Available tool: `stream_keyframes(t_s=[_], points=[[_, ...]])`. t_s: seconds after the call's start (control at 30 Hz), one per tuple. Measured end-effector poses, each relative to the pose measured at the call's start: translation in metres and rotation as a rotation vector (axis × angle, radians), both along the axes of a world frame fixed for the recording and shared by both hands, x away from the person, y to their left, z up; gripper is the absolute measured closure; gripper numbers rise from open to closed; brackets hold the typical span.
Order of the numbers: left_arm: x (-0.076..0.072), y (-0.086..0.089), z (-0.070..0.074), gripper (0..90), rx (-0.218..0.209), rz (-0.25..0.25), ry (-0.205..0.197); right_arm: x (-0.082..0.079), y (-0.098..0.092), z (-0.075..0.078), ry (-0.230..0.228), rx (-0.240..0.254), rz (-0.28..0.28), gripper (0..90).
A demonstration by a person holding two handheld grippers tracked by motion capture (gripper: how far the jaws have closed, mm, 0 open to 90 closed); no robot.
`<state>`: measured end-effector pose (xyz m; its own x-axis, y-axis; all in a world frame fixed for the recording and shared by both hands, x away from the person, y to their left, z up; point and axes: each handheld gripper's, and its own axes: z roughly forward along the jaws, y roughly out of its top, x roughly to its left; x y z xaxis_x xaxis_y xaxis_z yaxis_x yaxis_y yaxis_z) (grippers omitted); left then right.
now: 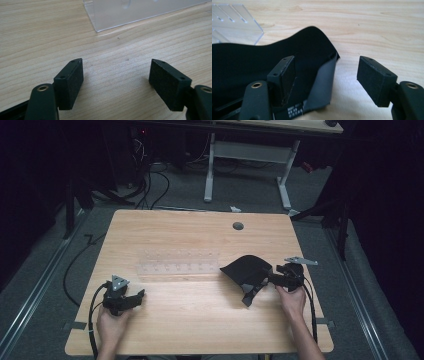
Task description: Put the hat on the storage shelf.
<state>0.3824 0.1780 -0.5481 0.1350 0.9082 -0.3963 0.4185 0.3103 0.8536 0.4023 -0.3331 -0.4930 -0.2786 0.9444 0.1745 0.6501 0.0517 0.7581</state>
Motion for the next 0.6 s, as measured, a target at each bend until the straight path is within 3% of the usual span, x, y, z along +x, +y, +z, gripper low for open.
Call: stream_keyframes(t_s=[0.1,0.23,0.6], points=[[0.0,0.0,0.0,28.2,0.0,0.0,0.0,0.009,0.001,-0.002,0.012,0.003,0.004,31.4],[0.0,0.0,0.0,28.2,0.0,0.0,0.0,0.016,0.001,-0.006,0.025,0.045,0.007,31.6],[0.0,0.0,0.0,28.2,0.0,0.0,0.0,0.022,0.002,-0.016,0.068,0.071,0.025,34.9]])
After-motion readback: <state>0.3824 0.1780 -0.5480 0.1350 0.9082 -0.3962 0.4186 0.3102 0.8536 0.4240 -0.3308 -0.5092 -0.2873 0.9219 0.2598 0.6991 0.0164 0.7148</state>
